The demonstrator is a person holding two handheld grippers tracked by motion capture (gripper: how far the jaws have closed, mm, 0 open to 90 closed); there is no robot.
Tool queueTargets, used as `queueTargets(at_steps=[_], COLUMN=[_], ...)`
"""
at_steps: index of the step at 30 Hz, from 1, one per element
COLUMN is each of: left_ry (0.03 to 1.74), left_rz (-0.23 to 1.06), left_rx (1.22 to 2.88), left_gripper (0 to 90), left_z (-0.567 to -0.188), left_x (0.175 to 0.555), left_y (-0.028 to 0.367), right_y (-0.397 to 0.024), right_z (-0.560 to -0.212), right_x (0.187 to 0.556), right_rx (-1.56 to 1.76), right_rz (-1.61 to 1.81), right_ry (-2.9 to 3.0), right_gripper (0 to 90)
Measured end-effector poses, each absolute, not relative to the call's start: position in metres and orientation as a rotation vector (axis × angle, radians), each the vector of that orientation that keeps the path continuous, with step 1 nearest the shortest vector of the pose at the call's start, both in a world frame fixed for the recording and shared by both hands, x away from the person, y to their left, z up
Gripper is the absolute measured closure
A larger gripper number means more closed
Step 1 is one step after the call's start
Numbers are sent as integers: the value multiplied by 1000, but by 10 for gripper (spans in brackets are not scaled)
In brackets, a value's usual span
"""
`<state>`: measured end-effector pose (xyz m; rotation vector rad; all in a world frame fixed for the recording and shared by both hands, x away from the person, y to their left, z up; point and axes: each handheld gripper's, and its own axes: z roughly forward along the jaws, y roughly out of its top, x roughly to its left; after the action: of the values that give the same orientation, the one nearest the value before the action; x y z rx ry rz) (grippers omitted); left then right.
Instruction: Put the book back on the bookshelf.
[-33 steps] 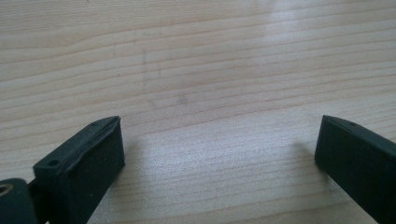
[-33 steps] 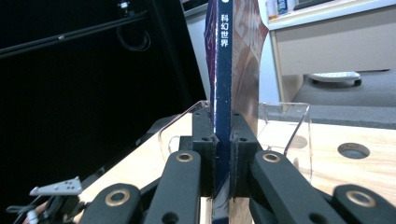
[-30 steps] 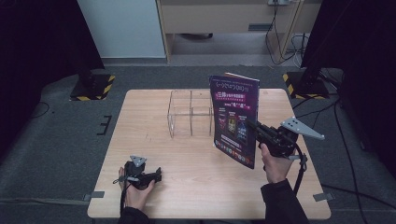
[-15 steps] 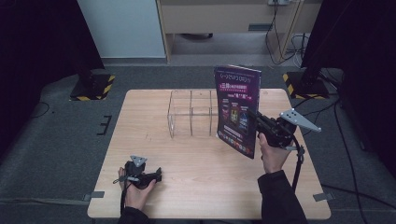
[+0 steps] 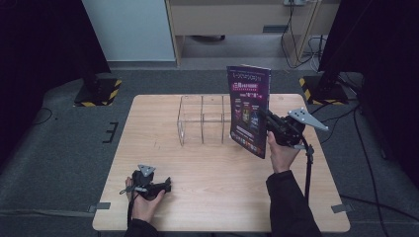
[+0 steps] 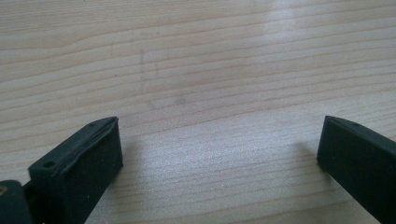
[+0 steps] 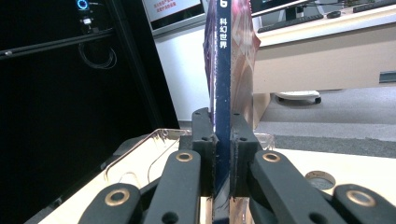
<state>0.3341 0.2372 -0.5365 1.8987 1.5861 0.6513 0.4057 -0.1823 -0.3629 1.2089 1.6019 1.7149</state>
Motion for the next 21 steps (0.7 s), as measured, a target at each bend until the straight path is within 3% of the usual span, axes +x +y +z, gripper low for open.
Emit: queueTargets(at_steps=[21], left_ry=[1586], left_rz=[651], left_rx=[1899], left_gripper=[0], left_z=[-537], left_x=[334], left_y=[237], right_y=[-161], right_z=[-392], right_x=[437], right_rx=[1252], right_rz=[1641], right_ry=[1572], right_gripper=[844])
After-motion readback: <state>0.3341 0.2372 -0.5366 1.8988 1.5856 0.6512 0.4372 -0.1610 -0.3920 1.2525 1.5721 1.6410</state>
